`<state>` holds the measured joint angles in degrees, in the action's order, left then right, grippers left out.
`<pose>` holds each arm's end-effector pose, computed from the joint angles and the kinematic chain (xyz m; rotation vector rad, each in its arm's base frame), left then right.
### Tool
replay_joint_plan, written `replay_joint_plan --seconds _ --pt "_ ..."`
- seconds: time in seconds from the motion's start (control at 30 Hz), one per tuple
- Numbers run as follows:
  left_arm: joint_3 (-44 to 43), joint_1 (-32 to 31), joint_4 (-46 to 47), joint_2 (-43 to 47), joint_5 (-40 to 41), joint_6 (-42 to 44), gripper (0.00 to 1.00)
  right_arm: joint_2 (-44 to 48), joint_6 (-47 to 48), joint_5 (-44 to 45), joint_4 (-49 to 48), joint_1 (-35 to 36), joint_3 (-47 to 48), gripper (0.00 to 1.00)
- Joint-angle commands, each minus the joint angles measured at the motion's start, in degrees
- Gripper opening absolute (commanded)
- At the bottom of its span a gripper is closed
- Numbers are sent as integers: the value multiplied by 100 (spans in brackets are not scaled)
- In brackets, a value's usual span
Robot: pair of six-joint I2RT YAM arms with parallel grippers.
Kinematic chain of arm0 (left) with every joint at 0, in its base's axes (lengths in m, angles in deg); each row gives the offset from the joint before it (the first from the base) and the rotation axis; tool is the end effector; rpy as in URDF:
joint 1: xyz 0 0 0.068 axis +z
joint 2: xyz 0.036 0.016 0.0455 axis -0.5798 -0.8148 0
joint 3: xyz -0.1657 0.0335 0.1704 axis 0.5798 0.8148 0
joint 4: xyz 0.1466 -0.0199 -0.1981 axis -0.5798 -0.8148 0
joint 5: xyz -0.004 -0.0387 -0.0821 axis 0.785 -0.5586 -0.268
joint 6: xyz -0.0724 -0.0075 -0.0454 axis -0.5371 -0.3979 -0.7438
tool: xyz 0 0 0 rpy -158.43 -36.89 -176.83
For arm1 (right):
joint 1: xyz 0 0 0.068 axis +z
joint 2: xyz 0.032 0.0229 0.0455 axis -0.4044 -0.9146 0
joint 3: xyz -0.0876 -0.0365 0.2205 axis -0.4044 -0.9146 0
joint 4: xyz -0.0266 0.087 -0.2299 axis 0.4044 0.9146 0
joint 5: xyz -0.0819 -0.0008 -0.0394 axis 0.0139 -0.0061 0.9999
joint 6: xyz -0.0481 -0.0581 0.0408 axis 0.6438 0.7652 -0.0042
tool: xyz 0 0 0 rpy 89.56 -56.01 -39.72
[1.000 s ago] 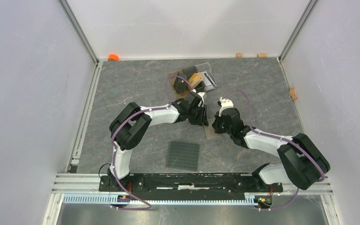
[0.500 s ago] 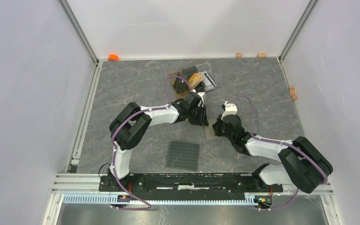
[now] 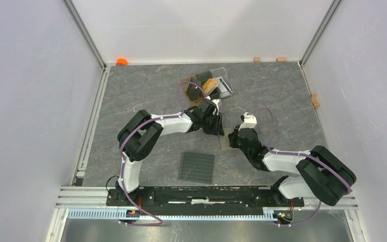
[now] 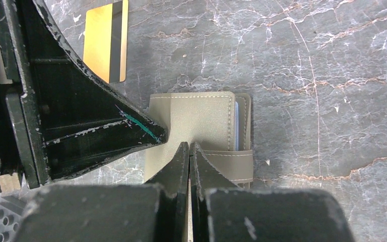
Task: Put the credit cards into the card holder
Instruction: Close the card holder at the center of the board.
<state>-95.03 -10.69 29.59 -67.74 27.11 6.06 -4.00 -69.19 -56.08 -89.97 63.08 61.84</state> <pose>0.2823 -0.3169 0.0940 0.3749 2.5708 -0.8463 0.2125 0.1438 0.0857 0.1210 2.1464 0.4455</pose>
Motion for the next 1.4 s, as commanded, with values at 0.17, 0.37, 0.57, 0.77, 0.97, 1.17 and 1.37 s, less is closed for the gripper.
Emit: replay_joint_plan --seconds 0.17,0.37,0.57,0.77,0.97,1.17,1.37 --pt "288 43 -629 -367 331 -2 38 -668 -456 -251 2073 380 -909 0" --pt "296 77 -636 -376 333 -21 38 -967 -707 -239 1949 615 -1010 0" --pt "297 121 -653 -344 349 -31 38 -1121 -884 -228 1959 735 -1062 0" --pt "292 139 -641 -294 351 -24 38 -1022 -995 -222 1937 737 -1206 0" --pt "294 230 -623 147 414 197 44 -413 -343 -232 2508 736 -405 0" --pt "594 596 -486 1178 559 206 69 710 445 -51 3591 695 906 33" --pt "1084 1318 -610 2174 417 133 82 1293 982 95 4248 297 1712 65"
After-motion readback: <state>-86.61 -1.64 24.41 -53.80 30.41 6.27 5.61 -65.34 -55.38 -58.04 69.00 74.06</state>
